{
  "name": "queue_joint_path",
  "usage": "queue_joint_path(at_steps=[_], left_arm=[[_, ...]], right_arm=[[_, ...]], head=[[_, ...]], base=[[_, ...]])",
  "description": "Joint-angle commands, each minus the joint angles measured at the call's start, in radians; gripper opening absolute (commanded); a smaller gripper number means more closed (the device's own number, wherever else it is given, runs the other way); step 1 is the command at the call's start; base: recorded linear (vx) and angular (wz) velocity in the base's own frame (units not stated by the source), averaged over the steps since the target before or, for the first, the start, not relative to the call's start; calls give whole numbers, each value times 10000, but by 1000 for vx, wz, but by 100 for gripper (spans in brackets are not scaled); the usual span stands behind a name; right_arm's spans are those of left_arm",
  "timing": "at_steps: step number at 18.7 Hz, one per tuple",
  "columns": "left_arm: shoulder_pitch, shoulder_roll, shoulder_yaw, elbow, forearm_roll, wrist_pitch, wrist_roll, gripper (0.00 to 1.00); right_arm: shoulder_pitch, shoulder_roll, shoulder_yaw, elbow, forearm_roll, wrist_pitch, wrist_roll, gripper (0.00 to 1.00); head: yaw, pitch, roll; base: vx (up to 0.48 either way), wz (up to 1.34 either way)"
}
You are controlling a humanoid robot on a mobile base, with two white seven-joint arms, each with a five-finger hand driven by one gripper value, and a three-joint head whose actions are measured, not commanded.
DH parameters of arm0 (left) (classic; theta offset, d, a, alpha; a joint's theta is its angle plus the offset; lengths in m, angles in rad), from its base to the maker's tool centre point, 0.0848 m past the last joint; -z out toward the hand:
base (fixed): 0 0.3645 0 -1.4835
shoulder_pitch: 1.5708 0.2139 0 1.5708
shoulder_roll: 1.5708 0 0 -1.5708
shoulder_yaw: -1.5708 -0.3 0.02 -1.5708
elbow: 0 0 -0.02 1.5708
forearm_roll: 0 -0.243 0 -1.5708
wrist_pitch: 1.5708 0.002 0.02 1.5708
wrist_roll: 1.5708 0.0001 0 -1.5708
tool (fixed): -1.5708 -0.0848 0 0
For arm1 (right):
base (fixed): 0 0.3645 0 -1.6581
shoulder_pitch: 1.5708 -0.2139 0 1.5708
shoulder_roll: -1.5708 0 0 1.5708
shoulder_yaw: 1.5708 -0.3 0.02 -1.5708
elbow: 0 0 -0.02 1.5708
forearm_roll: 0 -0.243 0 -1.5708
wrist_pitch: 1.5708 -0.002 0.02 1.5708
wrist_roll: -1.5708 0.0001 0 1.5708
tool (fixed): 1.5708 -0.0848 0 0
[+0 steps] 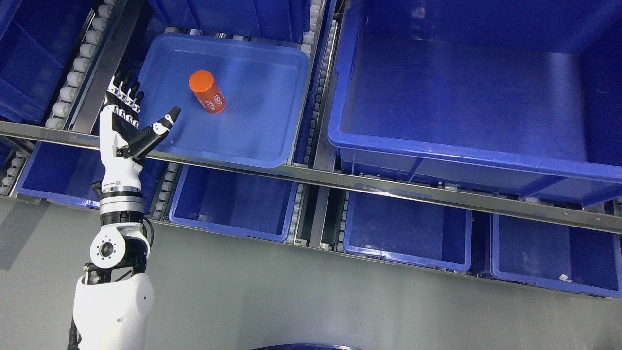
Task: Grab orange capacitor from left shelf to right desk
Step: 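Reach the open left hand toward the orange capacitor in the blue bin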
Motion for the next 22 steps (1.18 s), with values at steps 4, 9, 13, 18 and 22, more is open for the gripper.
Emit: queue_joint_path(at_steps=[4, 9, 13, 18, 22], left_arm=[[-4, 166, 75, -6, 0, -3, -36, 100], [-127, 236, 59, -6, 0, -64, -98, 100], [-173, 1186, -537, 147, -472, -3, -603, 100], [-1061, 1218, -845, 1741, -1304, 12, -1706, 97], [-1247, 1203, -831, 2156, -1916, -3, -1785, 97]], right_arm=[[296, -174, -123, -231, 0, -54, 8, 100], [296, -174, -123, -231, 0, -54, 8, 100], [296, -174, -108, -231, 0, -54, 8, 100], [296, -174, -108, -231, 0, -54, 8, 100], [296, -174, -108, -231, 0, -54, 8, 100]], head=[[0, 0, 0], [0, 0, 0], [0, 0, 0], [0, 0, 0], [0, 0, 0]], base=[[-1, -5], [0, 0], [0, 0], [0, 0], [0, 0]])
